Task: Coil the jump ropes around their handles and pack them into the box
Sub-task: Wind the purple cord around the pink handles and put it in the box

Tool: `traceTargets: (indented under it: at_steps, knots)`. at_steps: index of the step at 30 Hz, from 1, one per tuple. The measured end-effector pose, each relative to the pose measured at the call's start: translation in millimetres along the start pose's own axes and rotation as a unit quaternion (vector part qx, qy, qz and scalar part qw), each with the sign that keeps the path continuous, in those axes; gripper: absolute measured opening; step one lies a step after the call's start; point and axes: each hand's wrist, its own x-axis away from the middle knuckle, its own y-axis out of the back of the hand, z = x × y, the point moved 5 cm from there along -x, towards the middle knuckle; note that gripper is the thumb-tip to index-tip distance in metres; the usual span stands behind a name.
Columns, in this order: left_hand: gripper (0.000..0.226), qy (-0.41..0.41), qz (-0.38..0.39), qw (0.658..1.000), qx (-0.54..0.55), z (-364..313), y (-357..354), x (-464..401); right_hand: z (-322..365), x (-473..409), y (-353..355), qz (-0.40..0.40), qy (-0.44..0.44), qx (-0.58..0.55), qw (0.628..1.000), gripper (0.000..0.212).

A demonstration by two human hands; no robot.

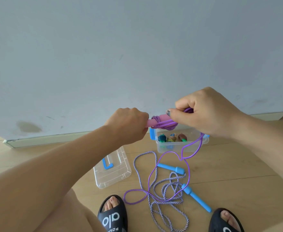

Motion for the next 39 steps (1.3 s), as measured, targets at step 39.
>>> traceTargets:
  at_steps: [39]
  knots:
    - [0.016,0.161,0.049,0.972,0.166,41.2,-22.5,13.5,10.2,18.3,-75.1,0.078,-0.105,-0.036,0.991,0.046]
